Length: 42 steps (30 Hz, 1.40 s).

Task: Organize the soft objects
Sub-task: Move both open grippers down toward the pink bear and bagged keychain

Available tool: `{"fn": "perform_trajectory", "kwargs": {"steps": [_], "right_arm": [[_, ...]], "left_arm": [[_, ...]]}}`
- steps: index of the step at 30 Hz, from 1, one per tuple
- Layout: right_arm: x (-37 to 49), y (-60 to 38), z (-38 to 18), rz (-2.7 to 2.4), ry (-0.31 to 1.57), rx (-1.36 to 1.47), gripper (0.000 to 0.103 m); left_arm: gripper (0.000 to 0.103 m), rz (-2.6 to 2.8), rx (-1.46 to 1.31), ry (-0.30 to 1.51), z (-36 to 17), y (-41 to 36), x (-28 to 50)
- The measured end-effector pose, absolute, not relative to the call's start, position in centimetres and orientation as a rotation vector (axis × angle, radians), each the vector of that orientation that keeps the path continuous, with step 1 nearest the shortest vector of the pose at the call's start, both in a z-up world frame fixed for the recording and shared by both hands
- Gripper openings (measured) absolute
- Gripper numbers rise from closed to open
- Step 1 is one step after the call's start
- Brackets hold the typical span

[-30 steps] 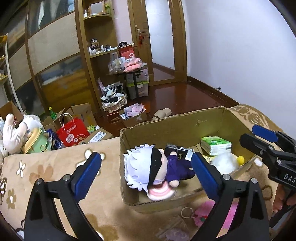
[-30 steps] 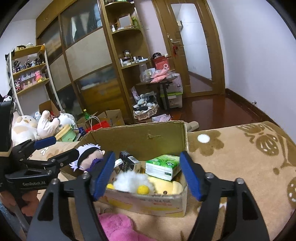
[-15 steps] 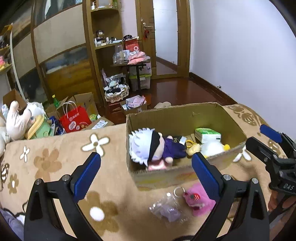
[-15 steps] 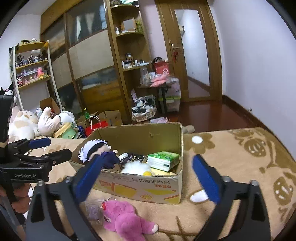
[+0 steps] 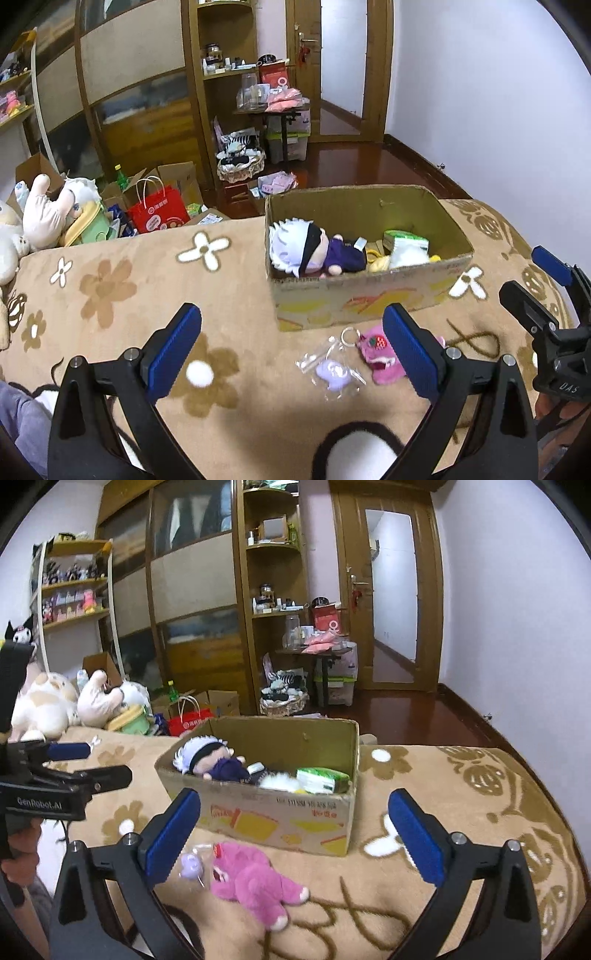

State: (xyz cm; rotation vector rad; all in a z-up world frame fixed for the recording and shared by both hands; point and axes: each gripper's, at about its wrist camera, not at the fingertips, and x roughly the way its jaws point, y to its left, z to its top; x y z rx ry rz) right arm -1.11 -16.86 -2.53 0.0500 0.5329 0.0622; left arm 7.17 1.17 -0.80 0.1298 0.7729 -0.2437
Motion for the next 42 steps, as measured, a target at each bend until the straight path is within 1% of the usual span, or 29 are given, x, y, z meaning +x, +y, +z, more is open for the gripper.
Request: {"fn": "perform_trajectory", "kwargs": {"steps": [10,16,42], "right_arm": [[-3.0,-15.8,-2.9,0.044,0.559,0.018,0.103],[-2.9,-15.6,-3.8,0.028,0.604,0.058,0.103],[1.3,-15.0,-9.5,0.039,0.783,0.081,0.103]], "left_arm": [[0.098,-0.19,0.158,0.84,-2.1,1.4,5.6],[0.098,-0.175,0.158,0.874,-2.6,1.7,5.8],[0.098,-0.221,0.088,1.08,-8.2,0.3,11.4]]}}
